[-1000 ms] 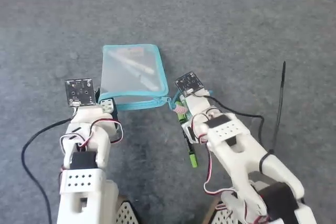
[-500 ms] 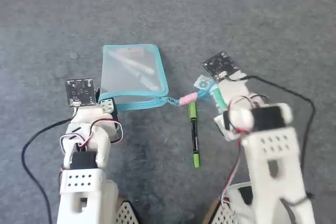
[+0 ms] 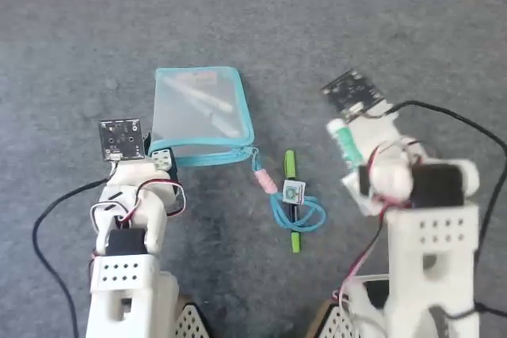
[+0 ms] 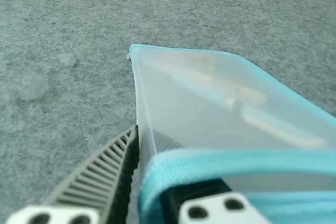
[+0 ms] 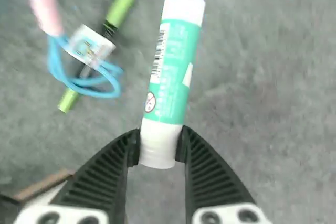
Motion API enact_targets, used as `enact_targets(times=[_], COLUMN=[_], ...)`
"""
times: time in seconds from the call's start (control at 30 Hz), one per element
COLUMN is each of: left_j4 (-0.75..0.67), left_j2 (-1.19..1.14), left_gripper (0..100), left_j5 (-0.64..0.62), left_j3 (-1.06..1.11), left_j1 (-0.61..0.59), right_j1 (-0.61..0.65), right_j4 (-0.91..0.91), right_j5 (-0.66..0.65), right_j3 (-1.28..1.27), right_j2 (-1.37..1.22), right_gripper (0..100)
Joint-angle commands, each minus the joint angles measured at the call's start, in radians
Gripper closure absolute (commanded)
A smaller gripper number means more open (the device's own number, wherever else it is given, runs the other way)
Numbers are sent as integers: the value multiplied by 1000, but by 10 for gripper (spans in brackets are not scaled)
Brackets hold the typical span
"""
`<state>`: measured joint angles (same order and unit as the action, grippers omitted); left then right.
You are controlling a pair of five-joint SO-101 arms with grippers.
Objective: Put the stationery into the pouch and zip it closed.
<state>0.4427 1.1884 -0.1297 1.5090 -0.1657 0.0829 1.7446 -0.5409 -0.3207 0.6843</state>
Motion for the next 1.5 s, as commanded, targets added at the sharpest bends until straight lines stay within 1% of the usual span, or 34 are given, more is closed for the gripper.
enact_targets(times=[0.0,0.07,0.13,0.37,0.43,0.5,0.7,0.83,1.03,1.13,1.23,1.3,1.4,1.43,1.47], left_j4=[-37,-37,-37,-38,-38,-38,-38,-38,-37,-35,-37,-37,-37,-37,-38], left_j2=[-8,-8,-8,-8,-8,-8,-8,-8,-8,-8,-8,-8,-8,-8,-8], left_gripper=[988,988,988,988,988,988,988,988,988,988,988,988,988,988,988], left_j5=[11,11,11,8,8,8,6,6,6,11,12,12,12,12,12], left_j3=[-13,-13,-13,-13,-13,-13,-13,-13,-13,-1,10,10,10,10,10], left_j1=[8,8,8,8,8,9,9,9,11,48,80,81,80,80,80], right_j1=[-36,1,77,518,619,671,679,680,680,680,680,680,674,671,659], right_j4=[-21,-36,-28,16,-4,-31,-94,-151,-176,-211,-252,-262,-237,-209,-183], right_j5=[-61,-55,-11,183,207,207,216,238,278,315,322,321,322,321,321], right_j3=[54,61,87,199,187,175,184,244,440,560,672,736,806,818,829], right_j2=[-114,-130,-128,-127,-128,-134,-275,-390,-581,-685,-799,-866,-928,-926,-917], right_gripper=[991,991,991,991,991,991,991,991,991,991,986,934,792,760,751])
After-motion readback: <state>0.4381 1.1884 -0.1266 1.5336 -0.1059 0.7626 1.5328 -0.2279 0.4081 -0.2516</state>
